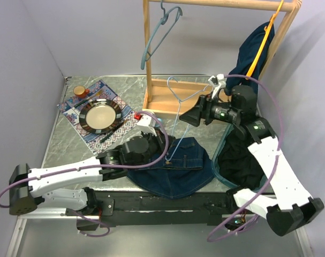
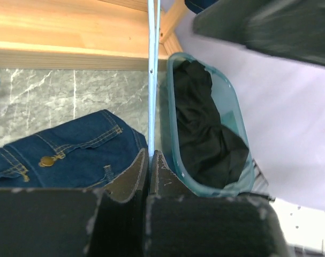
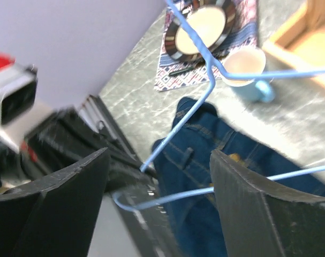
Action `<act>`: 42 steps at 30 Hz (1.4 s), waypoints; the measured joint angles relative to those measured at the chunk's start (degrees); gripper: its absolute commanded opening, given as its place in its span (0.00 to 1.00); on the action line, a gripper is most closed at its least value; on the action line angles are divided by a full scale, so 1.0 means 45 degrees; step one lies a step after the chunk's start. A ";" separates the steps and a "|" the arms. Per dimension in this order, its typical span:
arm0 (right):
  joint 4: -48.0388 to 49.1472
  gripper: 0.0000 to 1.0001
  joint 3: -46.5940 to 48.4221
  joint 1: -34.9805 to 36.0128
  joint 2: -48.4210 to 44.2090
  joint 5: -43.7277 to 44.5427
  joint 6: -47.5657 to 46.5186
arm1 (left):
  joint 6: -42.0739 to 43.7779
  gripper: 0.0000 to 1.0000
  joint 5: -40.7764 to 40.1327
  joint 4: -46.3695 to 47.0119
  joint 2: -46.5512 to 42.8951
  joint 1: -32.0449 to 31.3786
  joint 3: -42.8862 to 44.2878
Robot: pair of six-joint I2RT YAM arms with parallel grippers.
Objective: Place the skirt on the hanger
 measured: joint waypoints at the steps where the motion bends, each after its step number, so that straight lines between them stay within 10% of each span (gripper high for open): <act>1: 0.0175 0.77 -0.0165 0.0058 0.0121 0.0083 0.0384 | -0.0185 0.01 -0.0287 0.0097 0.0214 -0.0107 0.0063; 11: 0.1268 0.47 -0.1341 0.0850 0.1229 0.0704 0.2244 | -0.1399 0.01 -0.1996 0.0593 0.1360 -0.0811 0.0500; 15: 0.1855 0.00 -0.1778 0.0976 0.1258 0.0583 0.2603 | -0.1481 0.01 -0.2123 0.0709 0.1855 -0.0903 0.1001; 18: 0.2429 0.00 -0.2132 0.1025 0.1253 0.0097 0.3084 | -0.1443 0.03 -0.2079 0.0636 0.2200 -0.0913 0.1098; 24: 0.2919 0.00 -0.2992 0.0685 0.0733 -0.0466 0.2895 | 0.0301 0.85 -0.0709 0.1486 0.1302 -0.0918 -0.0034; 27: 0.2735 0.00 -0.3531 0.0024 0.0131 -0.1336 0.2001 | 0.1880 0.98 0.0301 0.1428 -0.0801 -0.0947 -0.1239; 42: -0.4425 0.00 -0.2259 0.1307 0.0413 -0.5445 -0.9632 | 1.4819 0.97 0.3973 -0.2351 -0.8461 -0.0860 -0.2628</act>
